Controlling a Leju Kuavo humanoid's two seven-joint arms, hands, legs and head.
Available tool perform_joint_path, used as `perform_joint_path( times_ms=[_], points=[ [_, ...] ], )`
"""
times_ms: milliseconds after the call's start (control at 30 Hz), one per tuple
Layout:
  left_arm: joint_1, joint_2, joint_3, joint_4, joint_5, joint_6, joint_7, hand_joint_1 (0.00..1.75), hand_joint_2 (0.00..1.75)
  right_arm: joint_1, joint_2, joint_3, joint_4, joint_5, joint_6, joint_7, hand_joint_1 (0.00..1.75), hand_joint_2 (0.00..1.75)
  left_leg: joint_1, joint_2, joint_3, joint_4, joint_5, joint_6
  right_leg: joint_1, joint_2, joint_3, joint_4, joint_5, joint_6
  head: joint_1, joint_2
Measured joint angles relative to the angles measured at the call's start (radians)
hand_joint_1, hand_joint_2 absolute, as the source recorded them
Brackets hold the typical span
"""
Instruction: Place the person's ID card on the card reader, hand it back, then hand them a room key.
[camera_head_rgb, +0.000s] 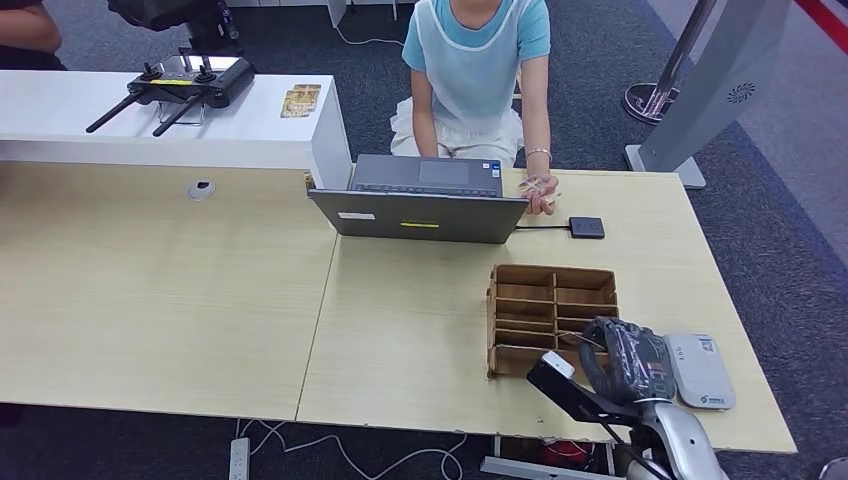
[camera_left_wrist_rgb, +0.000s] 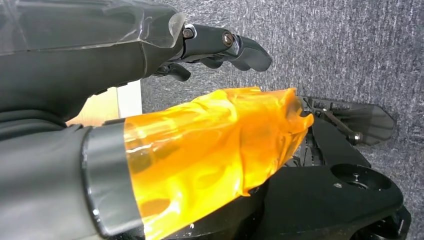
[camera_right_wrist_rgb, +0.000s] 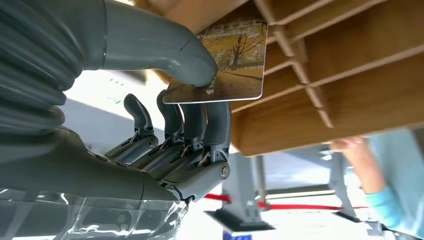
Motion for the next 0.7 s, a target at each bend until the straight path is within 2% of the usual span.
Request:
perform_joint_path(
  times_ms=[200,400,533,700],
  points=[
    [0.0,0.008,0.0,0.0,0.0,-0.009,-0.009,0.0,0.0,-0.023,-0.056,-0.021,-0.007,-0.245,0.04,-0.111,1.61,1.75,0.0,0.0,0.0,0.0,0.0,0.0,0.0,0.0,0.0,0.0,0.0,0.0,0.0,0.0],
    [0.0,0.015,0.0,0.0,-0.002,-0.021,-0.024,0.0,0.0,-0.108,-0.135,-0.029,0.004,-0.451,0.097,-0.187,1.68,1.75,0.0,0.001,0.0,0.0,0.001,0.001,0.0,0.0,0.0,0.0,0.001,0.0,0.0,0.0],
    [0.0,0.017,-0.001,0.0,-0.003,-0.027,-0.031,0.0,0.0,-0.194,-0.179,-0.031,0.024,-0.526,0.126,-0.202,1.74,1.75,0.0,0.001,0.0,0.0,0.002,0.001,0.0,0.001,0.0,0.0,0.002,0.0,0.0,0.0],
    [-0.001,0.019,-0.002,0.0,-0.007,-0.035,-0.033,0.0,0.0,-0.363,-0.214,-0.006,0.072,-0.562,0.157,-0.189,1.75,1.75,0.0,0.002,-0.001,0.0,0.003,0.0,0.0,0.002,-0.001,0.0,0.004,0.0,0.0,0.0]
  ],
)
